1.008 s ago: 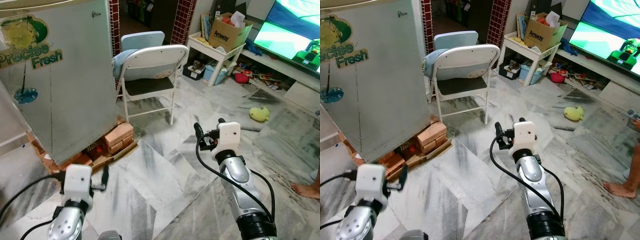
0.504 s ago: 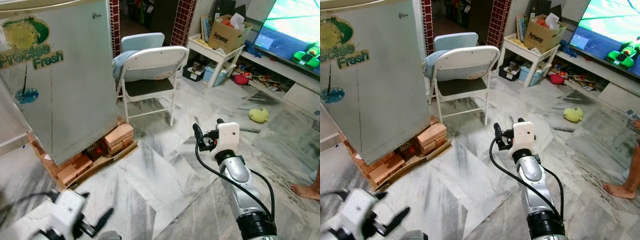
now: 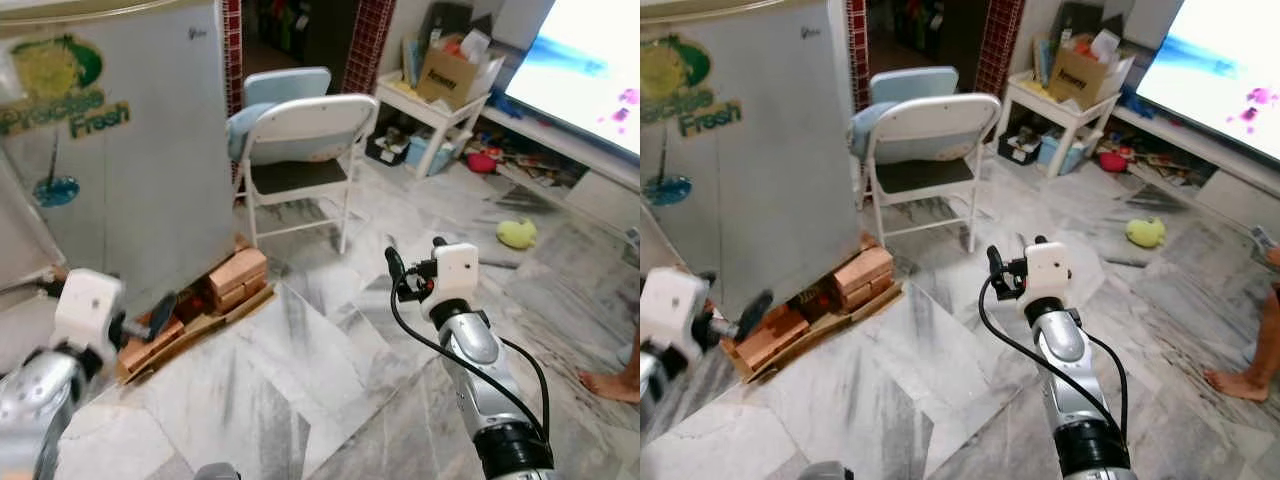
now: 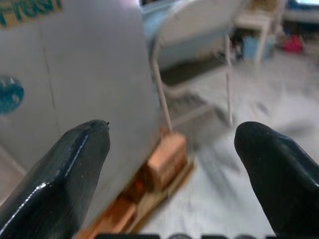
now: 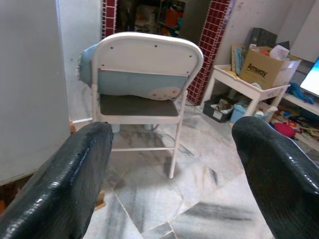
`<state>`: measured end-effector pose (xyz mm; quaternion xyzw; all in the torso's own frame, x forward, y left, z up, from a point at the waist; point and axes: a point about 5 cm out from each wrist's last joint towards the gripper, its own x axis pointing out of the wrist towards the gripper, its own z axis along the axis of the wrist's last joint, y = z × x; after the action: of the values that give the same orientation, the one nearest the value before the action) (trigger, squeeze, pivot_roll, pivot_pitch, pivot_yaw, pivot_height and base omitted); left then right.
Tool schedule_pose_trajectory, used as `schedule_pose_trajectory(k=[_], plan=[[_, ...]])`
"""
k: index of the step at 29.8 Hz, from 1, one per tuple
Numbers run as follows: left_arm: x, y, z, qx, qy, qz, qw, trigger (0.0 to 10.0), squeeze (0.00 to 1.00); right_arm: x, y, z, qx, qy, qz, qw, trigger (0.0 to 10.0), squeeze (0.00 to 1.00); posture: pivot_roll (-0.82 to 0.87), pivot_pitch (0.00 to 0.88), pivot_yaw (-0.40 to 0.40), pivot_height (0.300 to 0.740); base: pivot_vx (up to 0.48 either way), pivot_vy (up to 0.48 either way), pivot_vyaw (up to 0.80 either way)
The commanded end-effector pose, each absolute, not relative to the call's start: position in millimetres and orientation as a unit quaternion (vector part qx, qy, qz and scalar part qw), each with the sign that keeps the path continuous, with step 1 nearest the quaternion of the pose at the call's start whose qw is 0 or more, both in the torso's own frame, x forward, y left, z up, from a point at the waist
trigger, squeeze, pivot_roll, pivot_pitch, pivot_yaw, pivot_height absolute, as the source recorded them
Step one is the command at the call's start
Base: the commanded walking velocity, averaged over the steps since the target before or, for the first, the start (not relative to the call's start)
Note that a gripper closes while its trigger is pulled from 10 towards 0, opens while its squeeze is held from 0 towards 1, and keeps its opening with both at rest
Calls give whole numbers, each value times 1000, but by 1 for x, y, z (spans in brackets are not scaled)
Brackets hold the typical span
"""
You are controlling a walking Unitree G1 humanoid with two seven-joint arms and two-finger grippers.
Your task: Restocking fridge
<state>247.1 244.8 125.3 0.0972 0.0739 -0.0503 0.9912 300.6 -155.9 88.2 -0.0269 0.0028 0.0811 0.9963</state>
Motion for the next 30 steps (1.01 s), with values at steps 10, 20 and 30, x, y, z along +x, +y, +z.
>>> schedule_pose_trajectory(k=[10,20,30], plan=[[304,196,110,47,59,-13,997,10000,0,308,-158,91,-22,-1,68,997,10000,0,126,0,-126,740,0,0,0],[280,167,62,25,98,9,995,10000,0,306,-164,91,-22,-7,48,999,10000,0,108,0,-103,740,0,0,0],[238,170,45,15,135,16,991,10000,0,306,-164,90,-23,-7,50,998,10000,0,141,0,-100,740,0,0,0]])
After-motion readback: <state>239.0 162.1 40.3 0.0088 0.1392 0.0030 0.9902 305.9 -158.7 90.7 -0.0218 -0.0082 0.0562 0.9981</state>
